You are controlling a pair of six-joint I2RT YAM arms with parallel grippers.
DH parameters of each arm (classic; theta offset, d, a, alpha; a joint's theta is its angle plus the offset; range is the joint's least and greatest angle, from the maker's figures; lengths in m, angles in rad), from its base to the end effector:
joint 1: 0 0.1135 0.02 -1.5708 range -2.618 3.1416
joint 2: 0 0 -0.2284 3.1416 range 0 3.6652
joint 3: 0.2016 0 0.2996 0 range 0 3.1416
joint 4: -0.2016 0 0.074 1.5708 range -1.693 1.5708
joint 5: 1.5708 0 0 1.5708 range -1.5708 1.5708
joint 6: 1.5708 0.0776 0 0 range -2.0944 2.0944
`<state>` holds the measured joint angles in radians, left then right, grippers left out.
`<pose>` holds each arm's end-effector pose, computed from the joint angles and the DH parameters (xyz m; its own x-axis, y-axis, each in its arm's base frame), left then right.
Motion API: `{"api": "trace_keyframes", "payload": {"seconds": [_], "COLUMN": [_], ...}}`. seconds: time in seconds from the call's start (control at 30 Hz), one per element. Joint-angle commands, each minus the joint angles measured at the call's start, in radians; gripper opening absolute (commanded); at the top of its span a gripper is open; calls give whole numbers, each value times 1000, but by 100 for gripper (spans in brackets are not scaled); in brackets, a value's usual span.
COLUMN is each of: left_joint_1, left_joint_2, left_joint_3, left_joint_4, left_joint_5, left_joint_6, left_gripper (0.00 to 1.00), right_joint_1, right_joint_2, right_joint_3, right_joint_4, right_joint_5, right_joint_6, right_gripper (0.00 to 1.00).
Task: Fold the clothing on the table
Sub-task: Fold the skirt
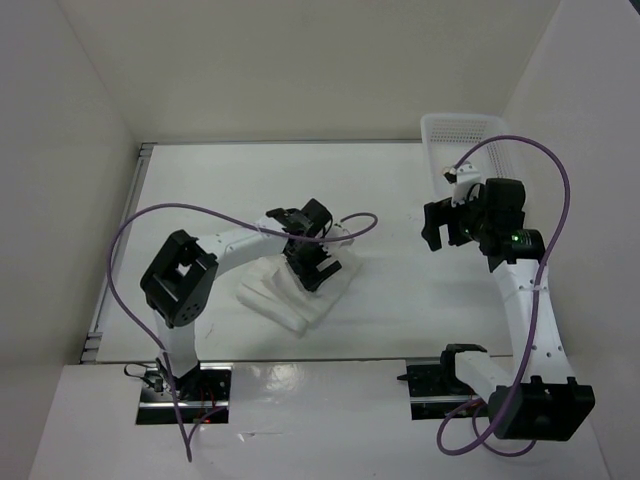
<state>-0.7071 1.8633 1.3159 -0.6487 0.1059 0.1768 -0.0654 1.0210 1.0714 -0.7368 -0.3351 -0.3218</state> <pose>0.3163 -0.2811 0.0900 -0.5777 0.7237 -0.3776 0.7893 0.6131 -0.0325 0.3057 0.0055 0.2896 -0.5392 -0.2640 -0.7997 -0.3823 0.9229 -0.0469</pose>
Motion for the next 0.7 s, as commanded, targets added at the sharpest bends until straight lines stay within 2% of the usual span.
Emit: {"api": "trace_keyframes", "payload": {"seconds": [0.0, 0.23, 0.37, 0.47, 0.57, 0.6, 0.67], "left_joint_1": [-51, -71, -55, 32, 200, 293, 383], "left_joint_2": [13, -22, -183, -330, -501, -547, -668], "left_joint_3": [100, 200, 200, 200, 166, 146, 77], "left_joint_4": [27, -17, -17, -29, -49, -49, -64], "left_joint_5": [5, -5, -64, -64, -64, -83, -107], "left_joint_6": [-10, -10, -10, -10, -51, -65, -75], "left_gripper": [100, 100, 100, 100, 100, 100, 100], "right_joint_1": [-16, -34, -34, -34, -43, -43, -53], "right_joint_2": [-36, -45, -45, -55, -64, -64, -78], "right_joint_3": [-11, -11, -11, -11, -21, -21, -30], "right_joint_4": [-4, -4, -4, -4, 5, 16, 30], "right_joint_5": [-28, -38, -29, -28, 2, 17, 54], "right_joint_6": [10, 20, 20, 20, 29, 38, 52], "right_gripper": [98, 98, 98, 98, 98, 98, 98]}}
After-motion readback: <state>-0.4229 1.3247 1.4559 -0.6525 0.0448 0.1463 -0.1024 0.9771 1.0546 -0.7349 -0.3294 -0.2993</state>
